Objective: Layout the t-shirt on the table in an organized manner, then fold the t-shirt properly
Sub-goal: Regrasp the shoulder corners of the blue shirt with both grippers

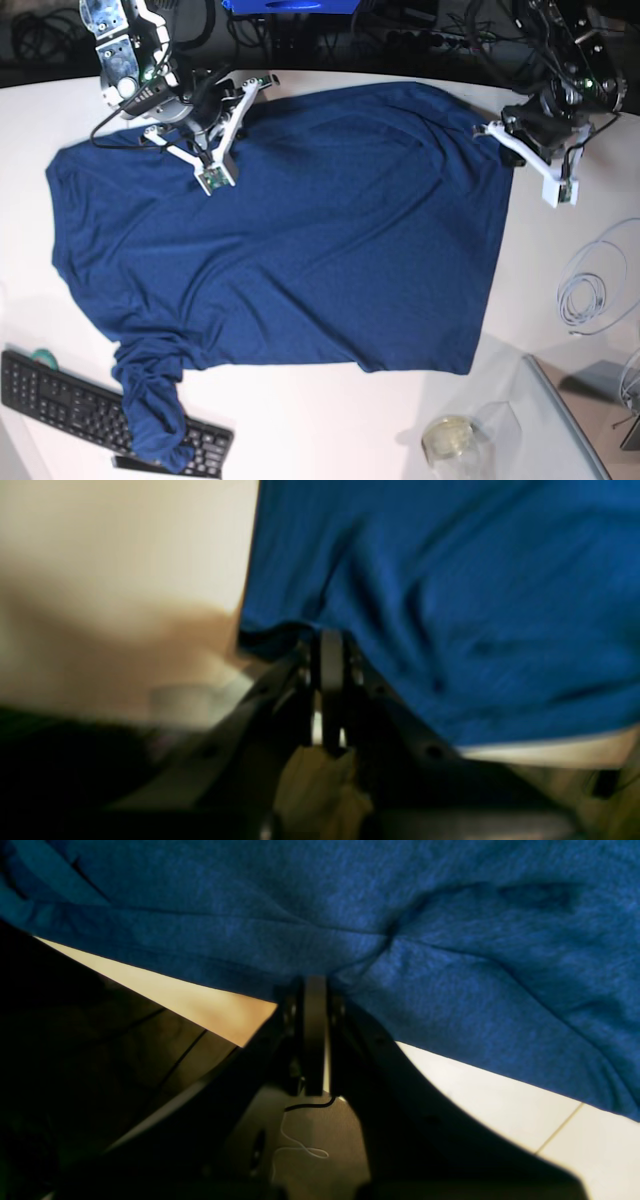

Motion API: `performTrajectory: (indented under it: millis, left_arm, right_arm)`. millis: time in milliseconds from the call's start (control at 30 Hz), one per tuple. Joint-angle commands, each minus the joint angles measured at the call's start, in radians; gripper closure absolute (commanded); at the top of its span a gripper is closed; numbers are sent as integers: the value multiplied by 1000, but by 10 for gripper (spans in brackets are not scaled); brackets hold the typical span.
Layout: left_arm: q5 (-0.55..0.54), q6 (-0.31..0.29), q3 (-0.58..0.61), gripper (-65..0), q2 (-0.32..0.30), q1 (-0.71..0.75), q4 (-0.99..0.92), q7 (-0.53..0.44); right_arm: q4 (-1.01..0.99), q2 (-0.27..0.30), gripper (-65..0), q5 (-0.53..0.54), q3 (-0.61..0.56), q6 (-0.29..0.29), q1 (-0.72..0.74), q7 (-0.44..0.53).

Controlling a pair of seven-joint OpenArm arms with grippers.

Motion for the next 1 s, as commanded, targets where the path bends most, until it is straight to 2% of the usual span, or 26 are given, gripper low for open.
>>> performTrajectory:
  millis: [0, 67, 167, 233, 467, 633, 767, 967]
  left_arm:
    - [-1, -2, -4, 0, -7, -13, 6, -2]
    - [-1, 9, -4, 0, -7, -45, -17, -2]
    - [-7, 87, -4, 0, -7, -94, -70, -5]
    - [-10, 108, -4, 0, -7, -125, -113, -8]
    - [-12, 110, -11, 0, -5, -220, -253, -11]
    - [-12, 110, -139, 0, 10, -278, -328, -11]
    - [-10, 110, -169, 0, 9, -307, -405, -13]
    - [-12, 110, -172, 0, 12, -307, -425, -108]
  right_arm:
    - [21, 1, -2, 8, 3, 1, 4, 23]
    - [21, 1, -2, 8, 3, 1, -1, 57]
    - [20, 1, -2, 8, 3, 1, -5, 88]
    - [16, 1, -2, 8, 3, 1, -5, 92]
    - [13, -1, -2, 8, 36, 1, -5, 92]
    - [12, -21, -2, 8, 127, 4, -15, 89]
    - [12, -18, -2, 8, 135, 6, -18, 89]
    - [10, -19, -2, 8, 135, 6, -21, 89]
